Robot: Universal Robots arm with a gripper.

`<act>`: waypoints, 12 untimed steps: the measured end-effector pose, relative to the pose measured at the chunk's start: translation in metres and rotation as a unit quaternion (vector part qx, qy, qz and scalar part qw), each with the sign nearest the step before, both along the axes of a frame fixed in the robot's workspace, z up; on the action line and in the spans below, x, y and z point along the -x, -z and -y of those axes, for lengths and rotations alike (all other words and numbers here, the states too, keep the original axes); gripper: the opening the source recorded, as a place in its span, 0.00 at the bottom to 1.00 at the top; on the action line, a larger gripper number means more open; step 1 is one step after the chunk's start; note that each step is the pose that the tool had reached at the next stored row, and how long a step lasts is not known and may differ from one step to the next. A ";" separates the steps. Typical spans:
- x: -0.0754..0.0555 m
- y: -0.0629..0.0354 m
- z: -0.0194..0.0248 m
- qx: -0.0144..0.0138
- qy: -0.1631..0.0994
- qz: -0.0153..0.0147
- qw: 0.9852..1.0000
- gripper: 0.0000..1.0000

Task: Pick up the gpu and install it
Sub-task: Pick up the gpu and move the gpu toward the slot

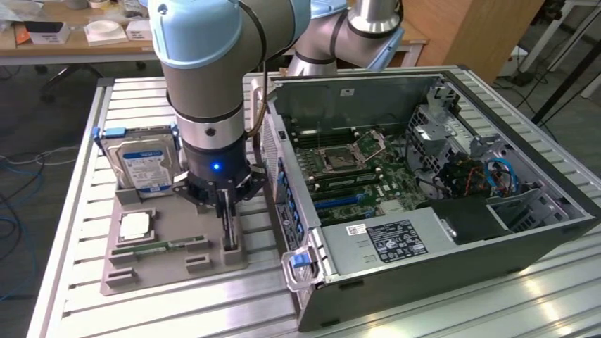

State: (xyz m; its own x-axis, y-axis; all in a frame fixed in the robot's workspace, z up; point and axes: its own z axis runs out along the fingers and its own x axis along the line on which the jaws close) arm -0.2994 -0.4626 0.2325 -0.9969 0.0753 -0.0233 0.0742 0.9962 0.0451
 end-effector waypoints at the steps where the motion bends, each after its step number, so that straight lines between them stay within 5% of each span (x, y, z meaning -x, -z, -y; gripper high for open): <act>1: 0.000 -0.0001 0.0000 0.000 0.000 0.000 1.000 0.26; 12: 0.000 -0.0105 0.0000 0.000 0.000 0.000 1.000 0.26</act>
State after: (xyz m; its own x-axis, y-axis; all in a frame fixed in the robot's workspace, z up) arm -0.2994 -0.4626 0.2431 -0.9969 0.0753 -0.0233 0.0742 0.9962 0.0452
